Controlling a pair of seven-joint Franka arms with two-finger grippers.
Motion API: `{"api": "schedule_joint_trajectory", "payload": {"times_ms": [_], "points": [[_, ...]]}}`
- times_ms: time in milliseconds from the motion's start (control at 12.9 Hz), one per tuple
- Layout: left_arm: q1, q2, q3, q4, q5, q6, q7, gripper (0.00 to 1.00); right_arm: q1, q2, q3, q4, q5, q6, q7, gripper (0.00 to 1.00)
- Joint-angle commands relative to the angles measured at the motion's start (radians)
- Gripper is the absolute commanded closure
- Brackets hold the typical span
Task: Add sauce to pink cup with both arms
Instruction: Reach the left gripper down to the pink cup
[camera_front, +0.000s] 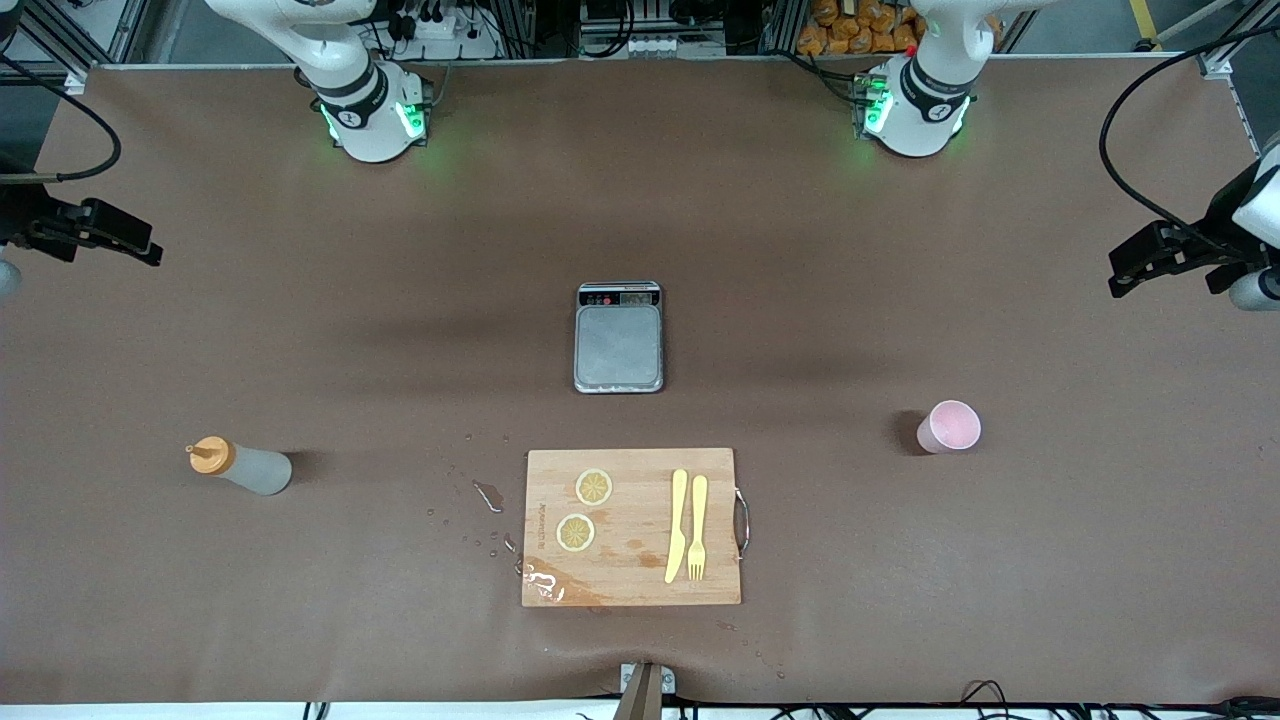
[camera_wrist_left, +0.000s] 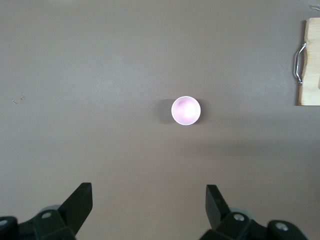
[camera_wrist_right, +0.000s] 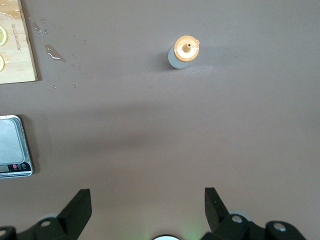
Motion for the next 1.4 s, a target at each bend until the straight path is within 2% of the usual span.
{"api": "schedule_joint_trajectory", "payload": {"times_ms": [0,233,389,544,778,1011,1322], "points": [[0.002,0.000,-0.003,0.015,-0.002,-0.016,0.021,0.00,0.020,-0.003,0.002,-0.007,-0.017,0.017,-0.002,0.00],[0.006,0.014,-0.003,0.017,-0.005,-0.014,0.021,0.00,0.000,-0.002,0.000,-0.007,-0.018,0.017,-0.004,0.00],[0.005,0.070,-0.003,0.000,-0.032,0.016,0.021,0.00,0.000,0.011,0.000,-0.007,-0.018,0.032,-0.004,0.00],[0.002,0.103,-0.003,-0.081,-0.025,0.171,0.019,0.00,0.008,0.012,0.002,-0.011,-0.017,0.036,-0.002,0.00],[0.032,0.149,-0.003,-0.262,-0.022,0.460,0.021,0.00,0.000,0.024,0.000,-0.018,-0.018,0.039,-0.002,0.00],[0.034,0.213,-0.003,-0.369,-0.022,0.663,0.076,0.00,-0.014,0.052,-0.001,-0.019,-0.020,0.036,0.010,0.00],[0.045,0.316,-0.003,-0.374,-0.034,0.737,0.090,0.00,-0.075,0.052,-0.003,-0.008,-0.018,0.065,0.001,0.00]]}}
